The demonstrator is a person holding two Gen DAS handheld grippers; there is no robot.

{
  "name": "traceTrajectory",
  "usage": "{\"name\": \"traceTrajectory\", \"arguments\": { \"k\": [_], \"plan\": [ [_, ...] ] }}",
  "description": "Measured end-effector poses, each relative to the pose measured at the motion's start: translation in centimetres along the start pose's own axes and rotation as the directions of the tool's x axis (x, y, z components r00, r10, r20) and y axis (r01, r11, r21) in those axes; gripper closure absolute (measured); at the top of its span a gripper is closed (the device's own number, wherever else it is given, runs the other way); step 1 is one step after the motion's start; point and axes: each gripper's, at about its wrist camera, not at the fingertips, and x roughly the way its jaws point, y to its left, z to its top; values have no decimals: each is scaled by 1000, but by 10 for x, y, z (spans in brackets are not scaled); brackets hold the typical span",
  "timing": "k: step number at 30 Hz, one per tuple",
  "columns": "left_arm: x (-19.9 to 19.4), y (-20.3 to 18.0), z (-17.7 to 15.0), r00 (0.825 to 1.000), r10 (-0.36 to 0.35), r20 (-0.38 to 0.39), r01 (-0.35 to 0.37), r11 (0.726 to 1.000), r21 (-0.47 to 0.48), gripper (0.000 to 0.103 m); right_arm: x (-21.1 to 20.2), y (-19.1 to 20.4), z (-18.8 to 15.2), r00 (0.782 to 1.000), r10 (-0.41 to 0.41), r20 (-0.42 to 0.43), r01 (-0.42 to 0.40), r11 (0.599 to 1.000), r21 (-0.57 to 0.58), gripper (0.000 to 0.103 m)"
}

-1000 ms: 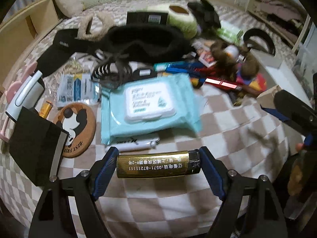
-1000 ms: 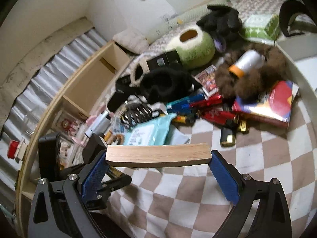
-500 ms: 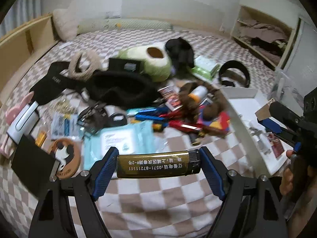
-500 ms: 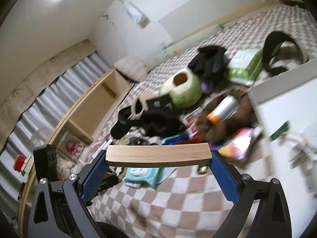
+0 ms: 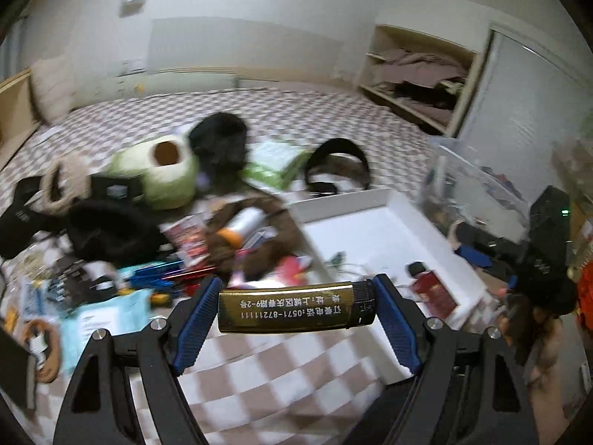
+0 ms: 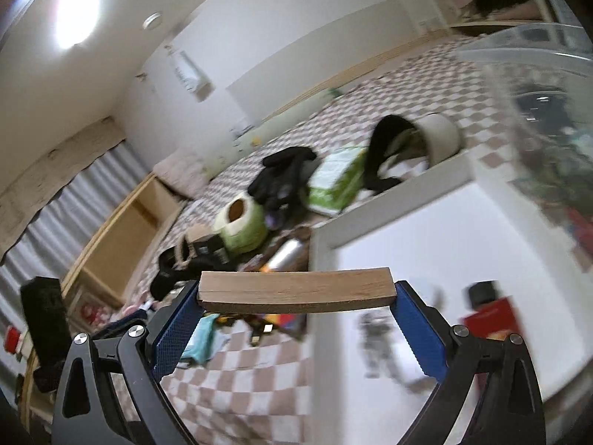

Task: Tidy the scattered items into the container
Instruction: 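Carry the wooden stick in the right gripper while the left gripper carries the gold lighter over the tray, then open the right gripper to drop the stick while the left gripper releases the lighter into the tray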

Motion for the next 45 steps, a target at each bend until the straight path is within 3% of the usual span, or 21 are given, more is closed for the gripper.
{"name": "traceTrajectory", "arguments": {
  "k": [9,13,29,45],
  "plan": [
    [47,-73,3,989,-141,-54,145,985,89,21,-16,-53,-6,988,-155,-1,155,987,41,4],
    [72,-98,-5,977,-181,-113,197,968,153,21,-15,-70,-9,981,-195,-20,196,980,41,4],
    [134,-121,-43,942,-161,-295,231,948,219,21,5,-91,-20,971,-217,-103,222,974,41,4],
    [136,-119,-48,942,-151,-300,217,956,199,15,7,-80,-18,962,-247,-116,248,969,1,4]
  ]
}}
